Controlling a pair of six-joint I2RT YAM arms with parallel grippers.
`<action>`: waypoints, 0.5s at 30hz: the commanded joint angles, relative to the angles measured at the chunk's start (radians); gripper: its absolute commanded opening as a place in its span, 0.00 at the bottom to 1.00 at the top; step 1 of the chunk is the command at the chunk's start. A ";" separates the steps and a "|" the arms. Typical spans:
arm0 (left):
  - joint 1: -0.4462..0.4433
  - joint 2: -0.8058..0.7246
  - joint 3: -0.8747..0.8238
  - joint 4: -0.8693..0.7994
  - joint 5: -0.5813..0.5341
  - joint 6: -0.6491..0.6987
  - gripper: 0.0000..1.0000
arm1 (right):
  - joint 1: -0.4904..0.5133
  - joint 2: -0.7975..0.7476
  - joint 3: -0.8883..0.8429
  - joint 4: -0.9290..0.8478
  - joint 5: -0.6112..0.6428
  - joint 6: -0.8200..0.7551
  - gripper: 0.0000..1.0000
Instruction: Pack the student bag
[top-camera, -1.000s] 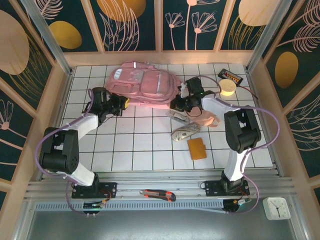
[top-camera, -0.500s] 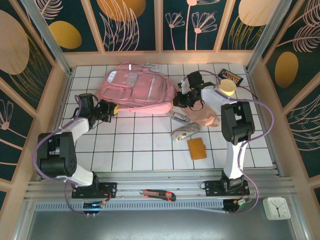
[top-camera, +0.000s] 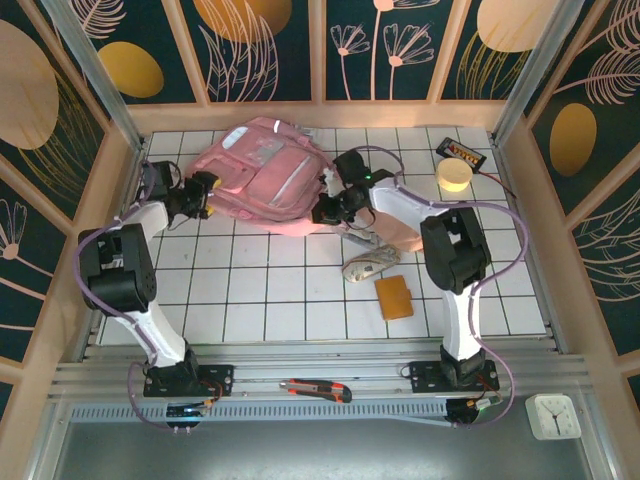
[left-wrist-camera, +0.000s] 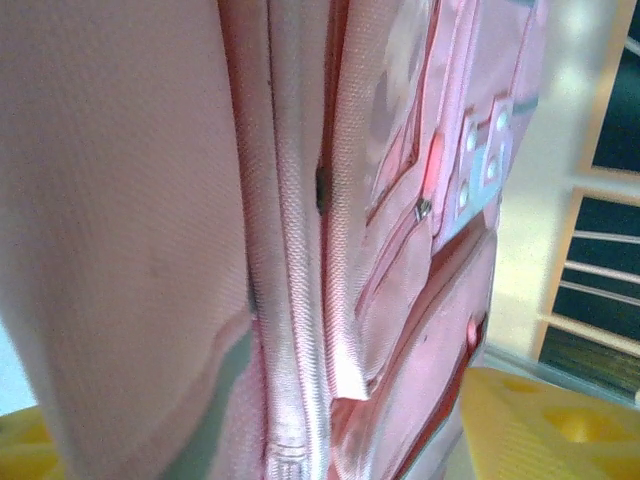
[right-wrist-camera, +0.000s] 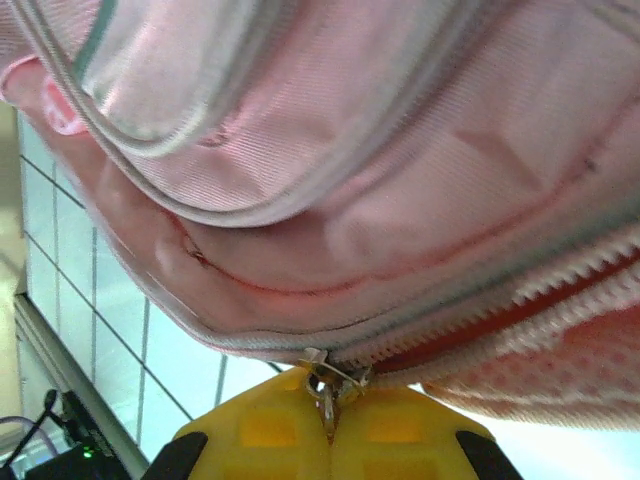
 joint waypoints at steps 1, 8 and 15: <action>0.003 -0.106 -0.022 -0.098 -0.037 0.080 0.86 | 0.057 0.025 0.075 0.039 -0.061 0.080 0.00; 0.000 -0.439 -0.326 -0.113 -0.050 0.013 0.99 | 0.107 0.069 0.115 0.032 -0.079 0.075 0.00; -0.127 -0.621 -0.532 0.042 -0.029 -0.233 0.99 | 0.123 0.078 0.116 0.019 -0.079 0.054 0.00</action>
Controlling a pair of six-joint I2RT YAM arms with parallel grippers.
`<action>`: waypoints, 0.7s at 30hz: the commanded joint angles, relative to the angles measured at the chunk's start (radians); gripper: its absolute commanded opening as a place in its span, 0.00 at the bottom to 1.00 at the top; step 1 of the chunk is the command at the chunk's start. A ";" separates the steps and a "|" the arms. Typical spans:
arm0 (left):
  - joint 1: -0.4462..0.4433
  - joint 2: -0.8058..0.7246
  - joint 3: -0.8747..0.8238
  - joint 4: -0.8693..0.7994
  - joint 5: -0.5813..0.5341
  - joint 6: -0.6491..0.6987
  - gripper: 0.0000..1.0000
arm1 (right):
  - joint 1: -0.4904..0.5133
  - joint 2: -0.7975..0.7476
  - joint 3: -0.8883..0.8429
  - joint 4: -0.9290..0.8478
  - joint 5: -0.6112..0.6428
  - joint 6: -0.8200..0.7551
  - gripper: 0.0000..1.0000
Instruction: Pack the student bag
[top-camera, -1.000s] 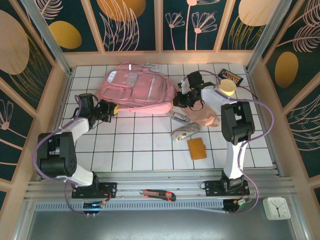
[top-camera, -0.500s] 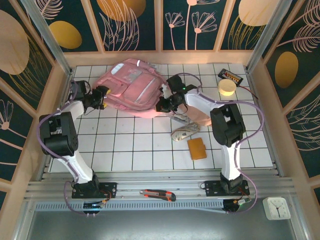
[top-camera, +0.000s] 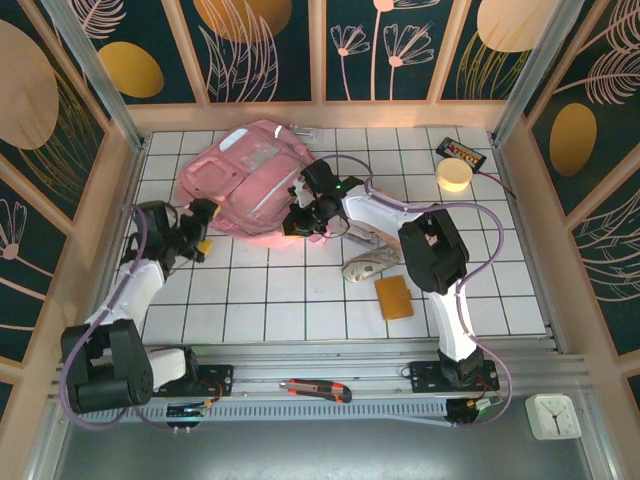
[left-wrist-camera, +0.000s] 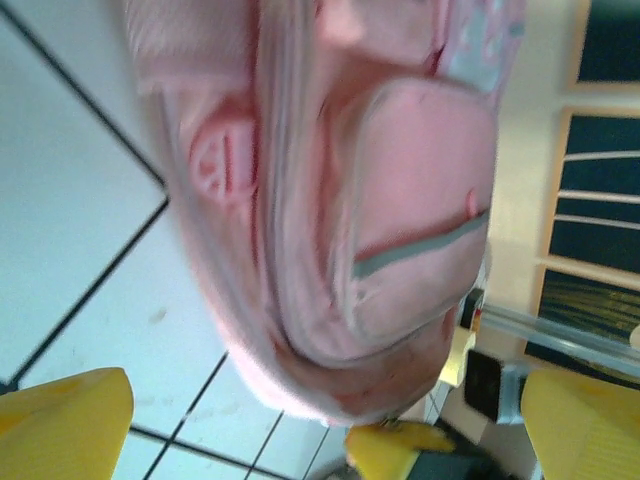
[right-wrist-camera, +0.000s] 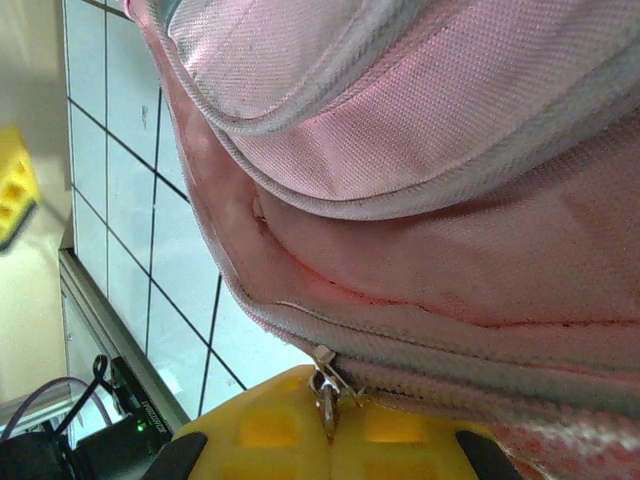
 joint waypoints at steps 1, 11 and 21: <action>-0.085 -0.032 -0.059 0.106 0.015 -0.178 0.99 | 0.016 0.004 0.045 0.009 -0.034 -0.010 0.00; -0.252 0.041 -0.165 0.342 -0.032 -0.394 0.94 | 0.046 0.008 0.072 -0.003 -0.029 -0.009 0.00; -0.304 0.348 -0.033 0.487 -0.068 -0.413 0.76 | 0.078 0.001 0.060 -0.013 -0.010 -0.011 0.00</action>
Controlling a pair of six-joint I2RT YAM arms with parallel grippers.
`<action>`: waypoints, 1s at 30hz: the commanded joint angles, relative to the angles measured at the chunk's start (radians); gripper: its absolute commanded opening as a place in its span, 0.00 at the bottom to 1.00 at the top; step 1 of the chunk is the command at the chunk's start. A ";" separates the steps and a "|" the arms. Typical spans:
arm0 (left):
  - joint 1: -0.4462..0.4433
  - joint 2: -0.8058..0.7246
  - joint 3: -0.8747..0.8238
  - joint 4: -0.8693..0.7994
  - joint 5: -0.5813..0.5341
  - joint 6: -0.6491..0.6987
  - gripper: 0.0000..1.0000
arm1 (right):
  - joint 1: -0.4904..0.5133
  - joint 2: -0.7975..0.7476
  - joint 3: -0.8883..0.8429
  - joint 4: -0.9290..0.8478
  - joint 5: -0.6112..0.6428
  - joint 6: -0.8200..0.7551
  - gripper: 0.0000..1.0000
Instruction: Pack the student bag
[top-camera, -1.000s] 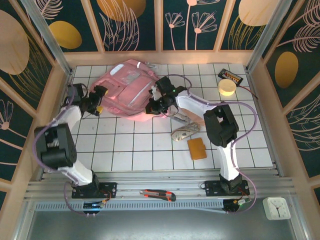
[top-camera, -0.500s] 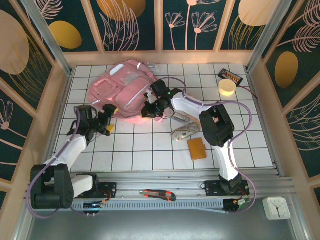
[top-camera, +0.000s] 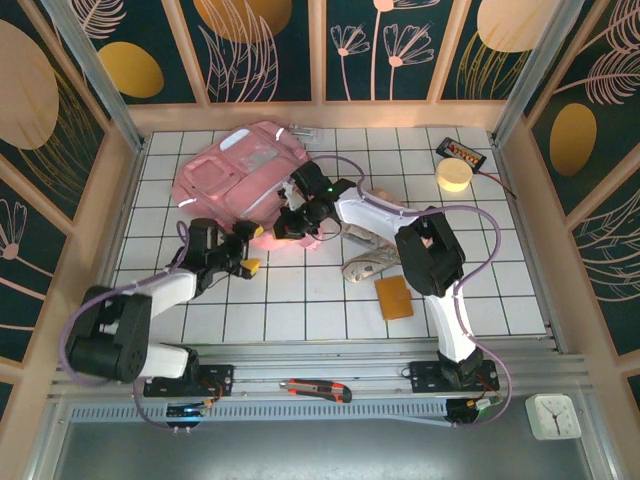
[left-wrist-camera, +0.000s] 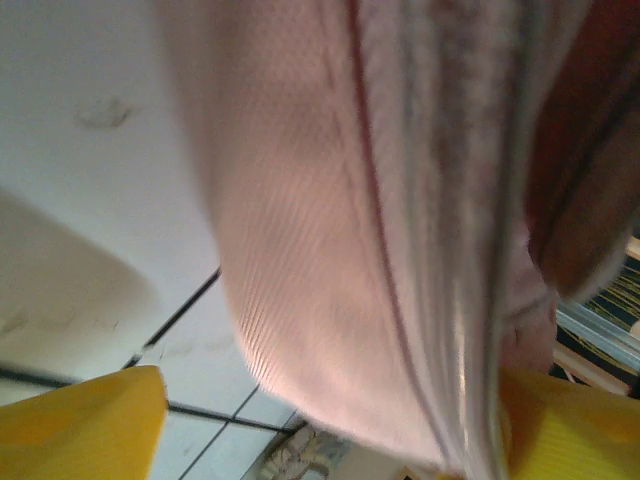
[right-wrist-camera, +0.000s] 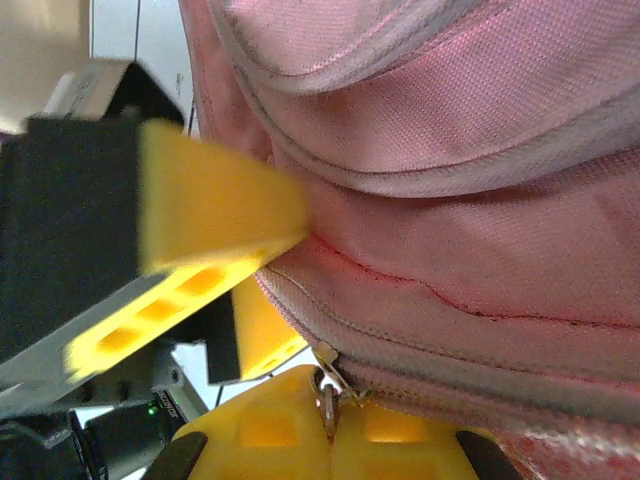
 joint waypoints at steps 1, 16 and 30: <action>-0.006 0.043 0.060 0.079 -0.020 -0.003 0.72 | 0.019 -0.003 0.027 -0.007 -0.013 -0.007 0.00; 0.047 0.016 0.070 -0.130 0.026 0.299 0.00 | -0.081 -0.048 -0.077 -0.131 0.094 -0.096 0.00; 0.142 -0.114 0.125 -0.464 0.079 0.662 0.00 | -0.305 0.097 0.138 -0.209 0.178 -0.191 0.00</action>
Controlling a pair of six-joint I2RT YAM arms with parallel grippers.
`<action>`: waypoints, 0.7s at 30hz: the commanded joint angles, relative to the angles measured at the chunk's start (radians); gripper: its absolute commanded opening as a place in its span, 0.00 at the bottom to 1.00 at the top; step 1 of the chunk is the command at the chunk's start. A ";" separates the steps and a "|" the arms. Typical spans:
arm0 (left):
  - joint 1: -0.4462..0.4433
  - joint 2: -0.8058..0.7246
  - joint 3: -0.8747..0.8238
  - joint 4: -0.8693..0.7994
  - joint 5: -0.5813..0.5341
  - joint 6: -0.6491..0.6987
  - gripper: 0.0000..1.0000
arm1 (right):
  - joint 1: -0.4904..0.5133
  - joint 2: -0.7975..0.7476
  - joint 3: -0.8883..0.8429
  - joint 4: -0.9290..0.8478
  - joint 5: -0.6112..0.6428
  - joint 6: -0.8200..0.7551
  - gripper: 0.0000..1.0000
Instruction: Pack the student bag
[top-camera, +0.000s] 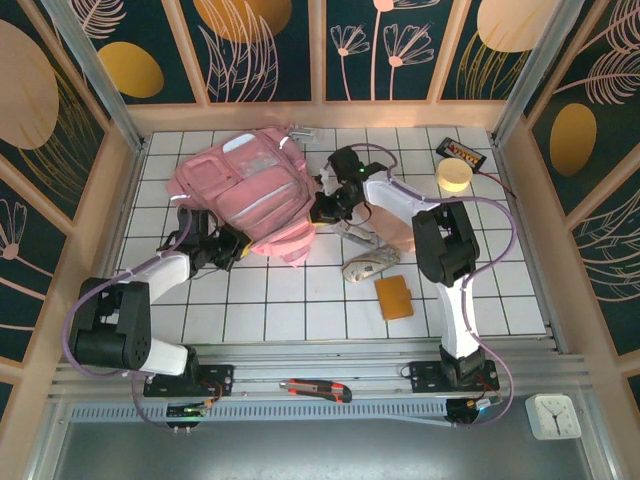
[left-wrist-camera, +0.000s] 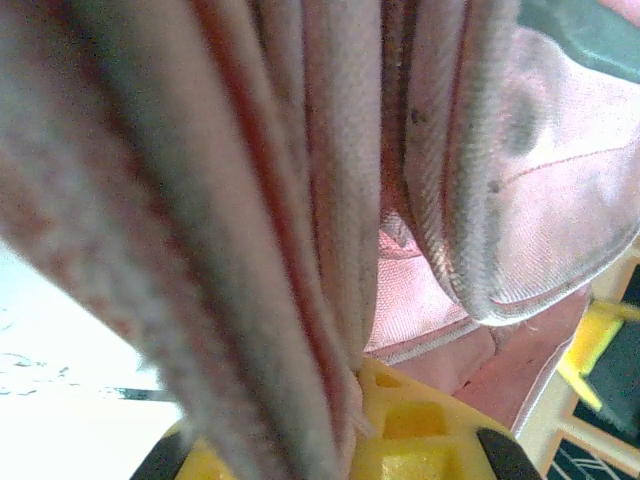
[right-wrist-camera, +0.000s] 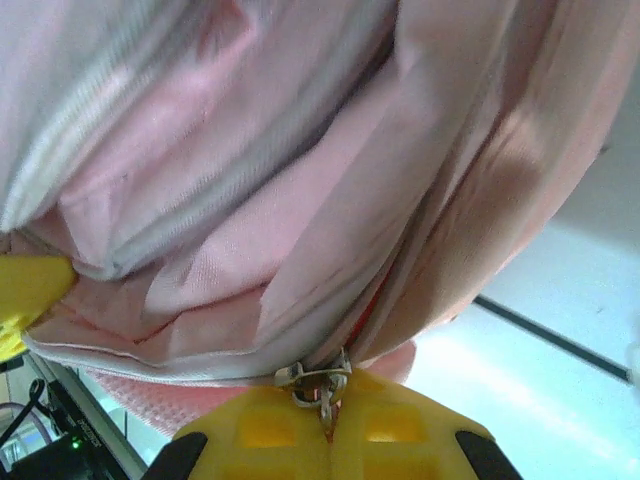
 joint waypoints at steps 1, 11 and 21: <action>0.026 -0.033 0.021 -0.115 0.009 0.133 0.00 | -0.080 0.074 0.093 -0.048 0.111 -0.027 0.00; 0.052 0.034 0.119 -0.171 -0.017 0.240 0.00 | -0.067 0.011 0.020 -0.020 0.053 -0.053 0.00; 0.118 0.303 0.526 -0.447 -0.174 0.574 0.07 | 0.122 -0.129 -0.179 0.099 0.001 0.058 0.00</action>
